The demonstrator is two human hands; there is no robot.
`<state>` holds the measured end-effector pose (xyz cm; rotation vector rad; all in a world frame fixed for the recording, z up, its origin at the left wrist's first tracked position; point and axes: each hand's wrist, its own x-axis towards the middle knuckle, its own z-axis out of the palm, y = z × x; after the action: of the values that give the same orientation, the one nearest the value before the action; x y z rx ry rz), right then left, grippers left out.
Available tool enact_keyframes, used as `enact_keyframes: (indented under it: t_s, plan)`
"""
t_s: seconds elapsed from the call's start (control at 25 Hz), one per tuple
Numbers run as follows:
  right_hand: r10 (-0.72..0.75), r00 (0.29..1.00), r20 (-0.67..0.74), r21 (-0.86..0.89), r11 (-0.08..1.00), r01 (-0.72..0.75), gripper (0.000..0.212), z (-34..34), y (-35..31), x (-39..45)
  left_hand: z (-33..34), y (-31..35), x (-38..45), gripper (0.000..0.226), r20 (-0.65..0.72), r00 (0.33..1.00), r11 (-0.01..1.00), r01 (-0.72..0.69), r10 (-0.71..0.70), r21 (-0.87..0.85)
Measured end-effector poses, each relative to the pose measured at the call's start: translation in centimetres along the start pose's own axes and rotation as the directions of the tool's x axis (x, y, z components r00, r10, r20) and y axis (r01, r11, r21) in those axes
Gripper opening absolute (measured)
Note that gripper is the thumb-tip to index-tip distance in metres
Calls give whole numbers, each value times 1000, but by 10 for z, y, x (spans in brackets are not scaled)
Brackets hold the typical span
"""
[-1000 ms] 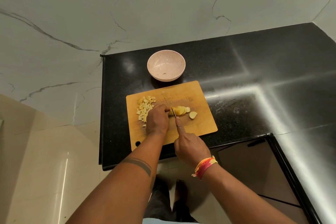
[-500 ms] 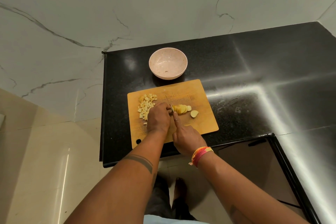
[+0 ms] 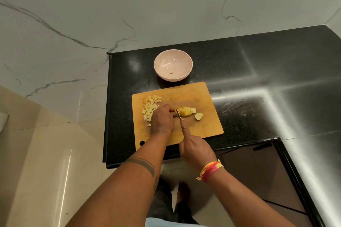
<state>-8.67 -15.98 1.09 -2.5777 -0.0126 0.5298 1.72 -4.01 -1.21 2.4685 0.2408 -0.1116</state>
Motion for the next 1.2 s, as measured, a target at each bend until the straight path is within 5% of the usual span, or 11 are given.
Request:
enact_keyframes:
  t_s: [0.6, 1.2]
  plan:
    - [-33, 998, 44, 58, 998, 30, 74, 3, 0, 37, 1, 4, 5, 10, 5, 999, 996, 32, -33, 84]
    - [31, 999, 16, 69, 997, -32, 77, -15, 29, 10, -1, 6, -9, 15, 130, 984, 983, -139, 122, 124]
